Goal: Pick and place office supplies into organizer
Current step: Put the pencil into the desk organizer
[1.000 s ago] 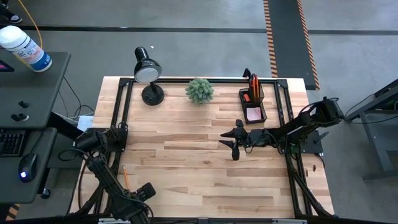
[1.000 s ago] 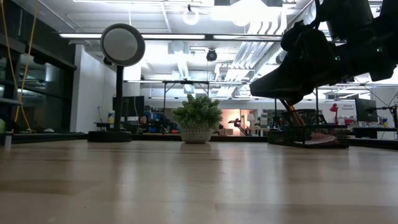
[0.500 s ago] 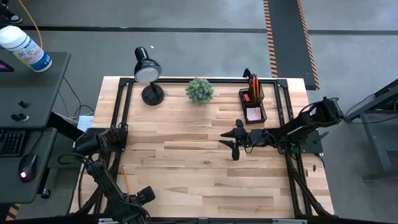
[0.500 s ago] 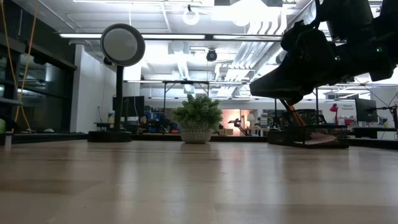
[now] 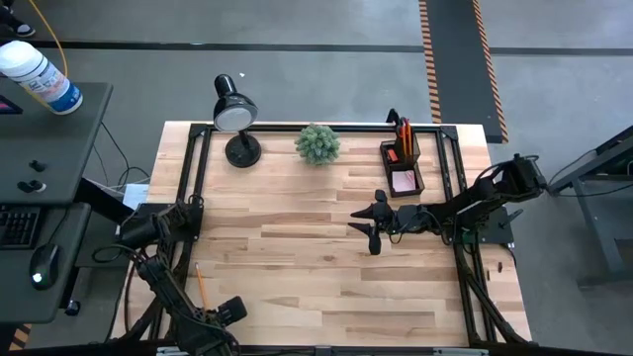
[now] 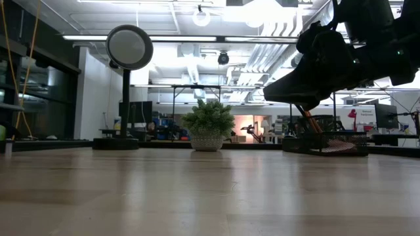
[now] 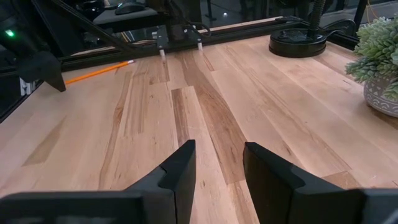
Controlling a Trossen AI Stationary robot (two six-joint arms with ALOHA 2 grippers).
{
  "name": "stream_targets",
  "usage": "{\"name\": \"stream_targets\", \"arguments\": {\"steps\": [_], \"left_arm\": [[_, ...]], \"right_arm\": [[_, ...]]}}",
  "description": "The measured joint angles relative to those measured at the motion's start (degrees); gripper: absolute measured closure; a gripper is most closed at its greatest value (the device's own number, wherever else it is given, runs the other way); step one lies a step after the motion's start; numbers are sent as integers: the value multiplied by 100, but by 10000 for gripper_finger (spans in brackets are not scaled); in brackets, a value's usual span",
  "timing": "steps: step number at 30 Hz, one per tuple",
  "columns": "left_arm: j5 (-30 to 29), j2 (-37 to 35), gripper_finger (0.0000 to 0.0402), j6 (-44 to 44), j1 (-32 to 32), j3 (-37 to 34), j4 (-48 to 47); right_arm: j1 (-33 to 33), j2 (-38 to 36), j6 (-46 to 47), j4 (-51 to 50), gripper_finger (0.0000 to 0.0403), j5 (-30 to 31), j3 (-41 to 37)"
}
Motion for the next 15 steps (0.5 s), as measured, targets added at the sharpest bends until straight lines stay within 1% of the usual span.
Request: {"name": "stream_targets", "arguments": {"steps": [5, 7, 10, 15], "left_arm": [[-17, 40, 204, -56, -69, 174, -136], [147, 63, 204, -94, -79, 282, -297], [224, 57, 204, -94, -105, 371, -491], [-26, 57, 204, -77, -116, 370, -582]], "right_arm": [[1, 0, -2, 2, 279, 24, 0], [-2, 0, -2, 6, 279, 34, 0], [-2, 0, -2, 15, 279, 39, 0], [-2, 0, -2, 17, 279, 42, 0]]}}
